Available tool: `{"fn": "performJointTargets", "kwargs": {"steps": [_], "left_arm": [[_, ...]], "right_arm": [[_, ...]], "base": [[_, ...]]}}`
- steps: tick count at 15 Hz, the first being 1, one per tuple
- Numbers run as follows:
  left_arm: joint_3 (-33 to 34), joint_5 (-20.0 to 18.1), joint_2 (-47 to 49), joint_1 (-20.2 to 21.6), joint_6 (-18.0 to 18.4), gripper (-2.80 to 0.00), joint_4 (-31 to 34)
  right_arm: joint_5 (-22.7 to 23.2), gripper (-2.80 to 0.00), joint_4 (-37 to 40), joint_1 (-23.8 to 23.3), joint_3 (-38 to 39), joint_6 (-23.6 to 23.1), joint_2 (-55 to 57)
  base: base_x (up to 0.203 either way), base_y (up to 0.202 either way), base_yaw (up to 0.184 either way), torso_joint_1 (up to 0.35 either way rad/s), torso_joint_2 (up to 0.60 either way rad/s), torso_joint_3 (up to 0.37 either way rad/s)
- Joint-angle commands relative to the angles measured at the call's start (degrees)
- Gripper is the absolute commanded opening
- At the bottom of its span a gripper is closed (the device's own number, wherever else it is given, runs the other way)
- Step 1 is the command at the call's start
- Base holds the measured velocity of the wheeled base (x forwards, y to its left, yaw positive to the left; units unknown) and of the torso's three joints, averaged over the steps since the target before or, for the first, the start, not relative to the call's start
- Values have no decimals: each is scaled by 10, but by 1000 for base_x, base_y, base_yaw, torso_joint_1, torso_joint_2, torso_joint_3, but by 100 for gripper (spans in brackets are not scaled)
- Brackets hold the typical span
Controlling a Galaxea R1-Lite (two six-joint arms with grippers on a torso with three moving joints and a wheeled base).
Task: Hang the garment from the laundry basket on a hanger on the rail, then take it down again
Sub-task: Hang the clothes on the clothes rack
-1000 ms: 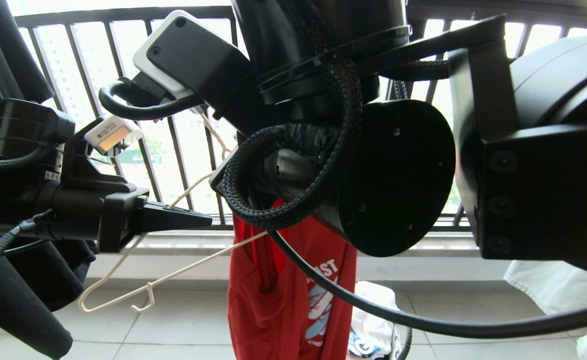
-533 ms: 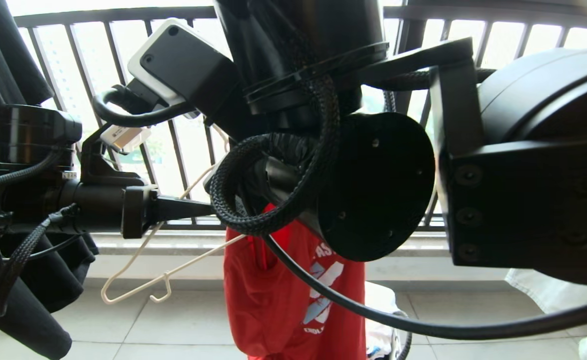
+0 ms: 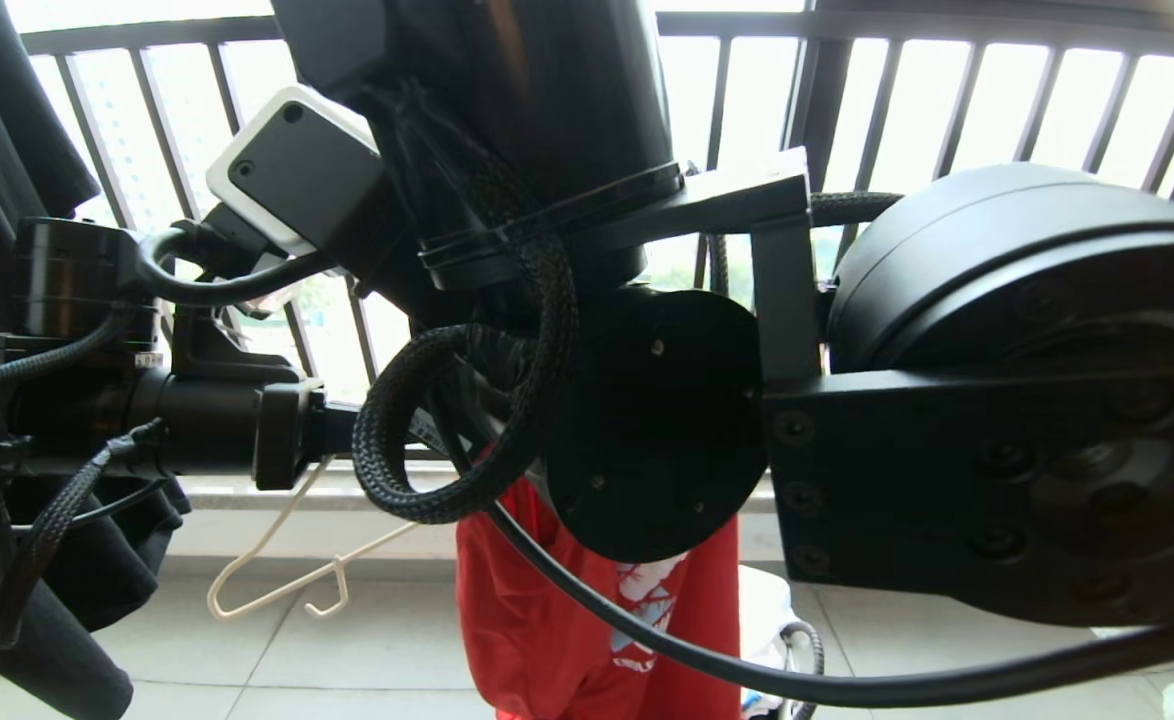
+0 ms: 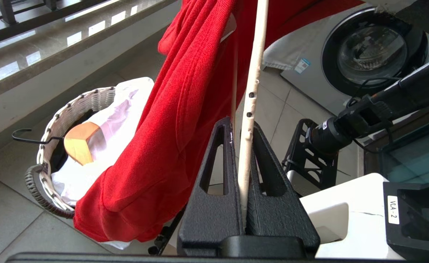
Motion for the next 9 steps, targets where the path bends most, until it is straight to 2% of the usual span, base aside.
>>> {"fn": "performJointTargets", "kwargs": {"steps": [1, 5, 6, 9], "left_arm": [[3, -3, -6, -5, 0, -280, -1], [11, -3, -8, -6, -1, -280, -19], [13, -3, -9, -6, -1, -280, -20], [13, -4, -11, -6, -4, -280, -20]], "right_arm": [[-2, -280, -3, 0, -2, -2, 2], [0, -280, -2, 4, -5, -2, 0], [0, 0, -2, 5, -5, -2, -1], [0, 0, -1, 11, -5, -1, -3]], "base": [[0, 0, 0, 0, 0, 0], [0, 0, 0, 0, 0, 0], [0, 0, 0, 0, 0, 0], [0, 0, 0, 0, 0, 0]]}}
